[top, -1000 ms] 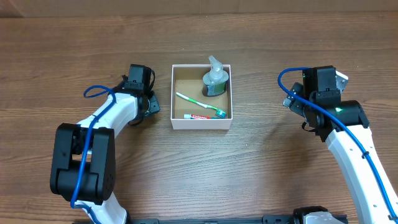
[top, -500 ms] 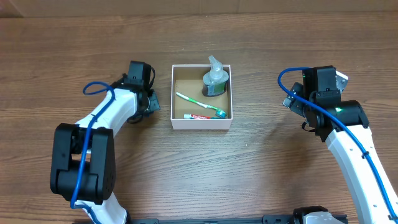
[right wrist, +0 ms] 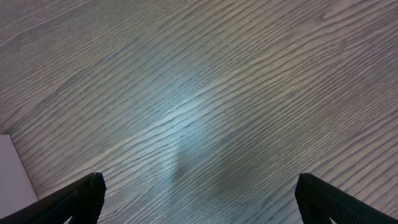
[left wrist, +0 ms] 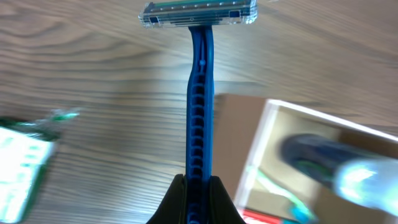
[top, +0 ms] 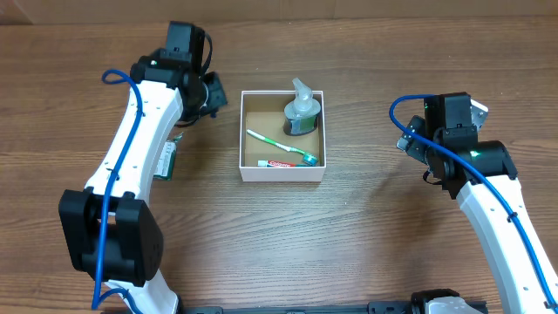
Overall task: Pack container
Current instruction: 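Carry the blue razor into the box and release it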
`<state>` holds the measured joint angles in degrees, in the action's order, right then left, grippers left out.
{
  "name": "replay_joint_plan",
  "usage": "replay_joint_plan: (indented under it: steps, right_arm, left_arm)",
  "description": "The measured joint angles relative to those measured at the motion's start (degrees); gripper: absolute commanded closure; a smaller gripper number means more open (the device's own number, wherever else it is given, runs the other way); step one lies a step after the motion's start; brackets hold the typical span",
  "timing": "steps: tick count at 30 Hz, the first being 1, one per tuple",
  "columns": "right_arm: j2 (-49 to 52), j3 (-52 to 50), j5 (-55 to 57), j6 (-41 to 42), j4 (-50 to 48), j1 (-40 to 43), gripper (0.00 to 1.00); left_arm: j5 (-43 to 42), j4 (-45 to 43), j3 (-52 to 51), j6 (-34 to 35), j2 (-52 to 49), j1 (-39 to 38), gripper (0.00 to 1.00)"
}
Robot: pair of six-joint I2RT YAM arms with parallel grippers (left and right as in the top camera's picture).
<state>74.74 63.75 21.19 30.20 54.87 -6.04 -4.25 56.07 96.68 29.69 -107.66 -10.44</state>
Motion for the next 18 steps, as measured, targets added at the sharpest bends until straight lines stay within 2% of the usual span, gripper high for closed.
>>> replay_joint_plan:
  steps: [5,12,13,14,15,18]
  right_arm:
    - [0.00,0.00,0.02,-0.02,0.02,0.00,0.00]
    - [0.00,0.00,-0.02,0.00,0.02,0.00,0.00]
    - [0.00,0.00,0.00,-0.02,0.02,0.00,0.00]
    - [0.00,0.00,0.02,0.00,0.02,0.00,0.00]
    - [0.00,0.00,0.00,0.02,0.04,0.00,0.00]
    - [0.00,0.00,0.00,-0.02,0.02,0.00,0.00]
  left_arm:
    - [-2.95,0.20,1.88,3.13,0.00,-5.55,0.94]
    - [-2.34,1.31,1.92,5.14,0.00,-13.86,0.93]
    - [-1.88,1.53,1.92,5.51,0.00,-14.64,0.84]
    - [-1.29,1.66,1.92,6.01,0.00,-15.30,0.65]
    - [-0.72,1.81,1.92,6.54,0.00,-15.87,0.35]
    - [0.24,1.88,1.92,7.30,0.00,-16.22,0.32]
